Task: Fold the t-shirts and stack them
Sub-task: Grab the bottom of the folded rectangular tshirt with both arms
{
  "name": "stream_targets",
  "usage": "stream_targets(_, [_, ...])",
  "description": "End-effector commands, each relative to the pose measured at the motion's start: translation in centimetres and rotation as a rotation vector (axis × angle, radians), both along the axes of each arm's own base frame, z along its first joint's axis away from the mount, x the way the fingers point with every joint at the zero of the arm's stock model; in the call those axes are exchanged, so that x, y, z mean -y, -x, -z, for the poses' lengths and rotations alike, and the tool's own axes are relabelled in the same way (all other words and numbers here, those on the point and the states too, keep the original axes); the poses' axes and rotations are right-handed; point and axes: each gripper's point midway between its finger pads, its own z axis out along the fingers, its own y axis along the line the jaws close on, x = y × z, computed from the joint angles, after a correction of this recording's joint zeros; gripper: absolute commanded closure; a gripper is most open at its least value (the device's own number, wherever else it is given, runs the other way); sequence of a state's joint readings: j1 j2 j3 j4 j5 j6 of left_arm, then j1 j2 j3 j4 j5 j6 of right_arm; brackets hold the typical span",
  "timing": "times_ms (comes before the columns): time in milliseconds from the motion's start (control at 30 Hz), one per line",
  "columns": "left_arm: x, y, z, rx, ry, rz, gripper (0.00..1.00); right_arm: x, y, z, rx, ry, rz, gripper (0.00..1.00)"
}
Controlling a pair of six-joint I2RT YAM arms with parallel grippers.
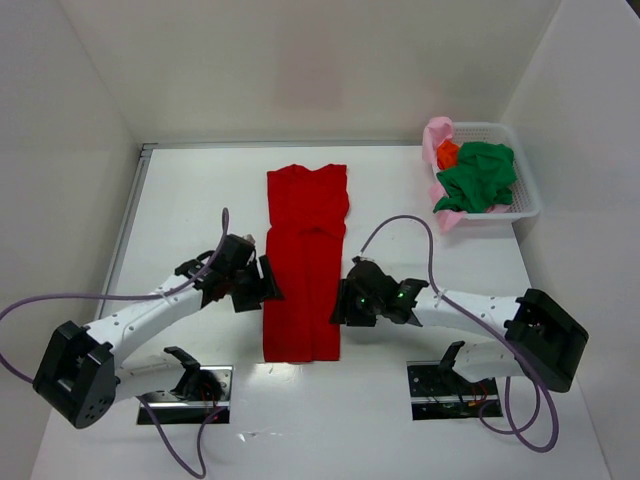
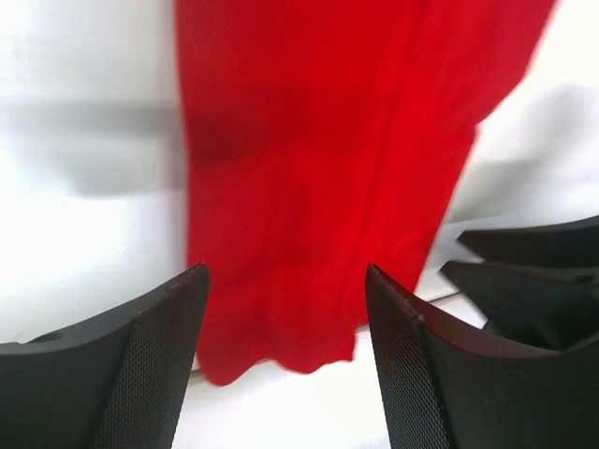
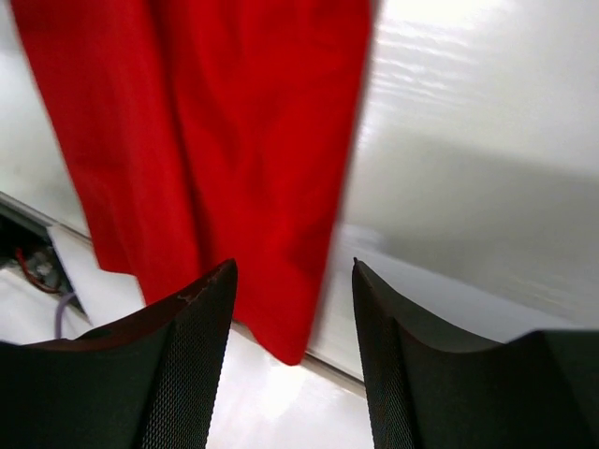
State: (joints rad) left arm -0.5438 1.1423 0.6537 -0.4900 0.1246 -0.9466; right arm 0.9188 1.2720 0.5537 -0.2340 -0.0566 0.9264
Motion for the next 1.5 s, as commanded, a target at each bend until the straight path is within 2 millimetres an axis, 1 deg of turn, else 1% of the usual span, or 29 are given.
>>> stream_targets(0, [0.5, -2.2, -1.4, 0.063, -0.010, -0.014, 0.25, -1.7, -1.9, -2.5, 0.080, -0.041, 0.014, 0.42])
stream_targets(33, [0.5, -2.2, -1.2, 0.054, -0.015, -0.014, 0.25, -1.6, -1.6, -1.5, 0.059, -0.016, 0.000, 0.42])
stream_targets(100, [0.4, -2.1, -0.6, 0.039, -0.031, -0.004, 0.25, -1.7, -1.1, -0.9, 0.024, -0.010, -0.018, 0.42])
stream_targets(133, [0.8, -1.8, -0.6, 0.036, -0.024, 0.011, 0.25, -1.8, -0.9, -0.9, 0.018, -0.014, -0.024, 0.42])
stream_targets(167, [0.6, -1.6, -0.3, 0.028, -0.028, 0.012, 0.24, -1.9, -0.8, -0.9, 0.012, -0.019, -0.029, 0.42])
stream_targets(200, [0.4, -0.7, 0.1, 0.011, -0.033, 0.012, 0.24, -1.6, -0.6, -0.6, 0.005, -0.010, -0.029, 0.42])
stream_targets(300, [0.6, 0.5, 0.0, -0.012, 0.025, -0.010, 0.21, -0.9, -0.1, -0.7, 0.014, -0.021, -0.029, 0.42])
stream_targets(333, [0.7, 0.8, 0.2, -0.013, 0.030, -0.009, 0.21, -1.1, 0.1, -1.0, 0.008, -0.037, -0.039, 0.42])
stream_targets(367, [0.8, 1.3, 0.3, -0.019, 0.043, 0.000, 0.21, -0.9, 0.5, -0.7, -0.004, -0.033, -0.044, 0.42])
stream_targets(400, [1.0, 2.0, 0.6, -0.043, 0.050, 0.010, 0.21, -0.8, 0.8, -0.7, -0.011, -0.038, -0.051, 0.42])
stream_targets(467, [1.4, 2.4, 0.5, -0.053, 0.064, 0.030, 0.21, -1.0, 1.2, -0.8, -0.026, -0.049, -0.064, 0.42])
stream_targets(567, [2.1, 4.0, 0.8, -0.099, 0.066, 0.069, 0.21, -1.1, 2.2, -0.4, -0.056, -0.043, -0.096, 0.42])
stream_targets(600, [2.3, 4.2, 0.8, -0.099, 0.065, 0.080, 0.21, -1.1, 2.4, -0.5, -0.057, -0.045, -0.110, 0.42])
stream_targets(733, [2.3, 6.1, 1.4, -0.160, 0.046, 0.094, 0.21, -1.1, 3.0, -0.2, -0.081, -0.042, -0.133, 0.42])
stream_targets(767, [2.1, 6.5, 1.4, -0.175, 0.052, 0.089, 0.21, -1.0, 3.4, 0.1, -0.087, -0.035, -0.143, 0.42])
stream_targets(800, [2.0, 7.0, 1.8, -0.187, 0.043, 0.097, 0.21, -1.1, 3.8, 0.0, -0.095, -0.040, -0.158, 0.42])
stream_targets(833, [2.2, 7.1, 1.6, -0.186, 0.057, 0.104, 0.21, -1.1, 3.8, 0.0, -0.095, -0.040, -0.159, 0.42])
stream_targets(867, [1.7, 7.7, 2.1, -0.211, 0.044, 0.094, 0.21, -1.0, 4.2, 0.3, -0.114, -0.032, -0.164, 0.42])
stream_targets(933, [1.3, 8.4, 2.3, -0.229, 0.029, 0.101, 0.21, -1.0, 5.1, 0.5, -0.128, -0.028, -0.193, 0.42])
stream_targets(967, [1.2, 8.6, 2.2, -0.232, 0.027, 0.101, 0.21, -0.8, 5.3, 0.6, -0.139, -0.022, -0.185, 0.42])
stream_targets(1000, [0.8, 9.1, 2.7, -0.251, 0.012, 0.099, 0.21, -0.6, 5.8, 1.0, -0.146, -0.013, -0.196, 0.42])
stream_targets(1100, [0.5, 9.6, 3.1, -0.271, 0.013, 0.091, 0.21, -0.6, 6.0, 1.1, -0.159, -0.011, -0.201, 0.42])
stream_targets(1167, [0.6, 9.6, 2.9, -0.268, 0.021, 0.082, 0.22, -0.4, 6.4, 1.5, -0.172, 0.007, -0.209, 0.43])
stream_targets(1267, [0.2, 9.8, 3.6, -0.282, 0.000, 0.076, 0.23, -0.5, 6.7, 2.3, -0.193, 0.035, -0.218, 0.43])
stream_targets(1300, [0.2, 9.8, 3.6, -0.282, -0.001, 0.076, 0.23, -0.9, 6.8, 2.2, -0.192, 0.035, -0.228, 0.45])
stream_targets(1333, [0.3, 9.6, 3.6, -0.282, -0.006, 0.085, 0.23, -1.0, 6.7, 2.4, -0.200, 0.045, -0.227, 0.45])
stream_targets(1367, [0.2, 9.7, 3.9, -0.297, -0.018, 0.083, 0.23, -1.0, 7.1, 2.8, -0.202, 0.058, -0.248, 0.46])
stream_targets(1433, [0.3, 9.7, 4.1, -0.299, -0.024, 0.091, 0.25, -1.5, 6.8, 2.6, -0.200, 0.056, -0.248, 0.48])
stream_targets(1467, [0.6, 9.3, 4.0, -0.292, -0.019, 0.091, 0.25, -1.5, 7.1, 2.8, -0.205, 0.064, -0.257, 0.48])
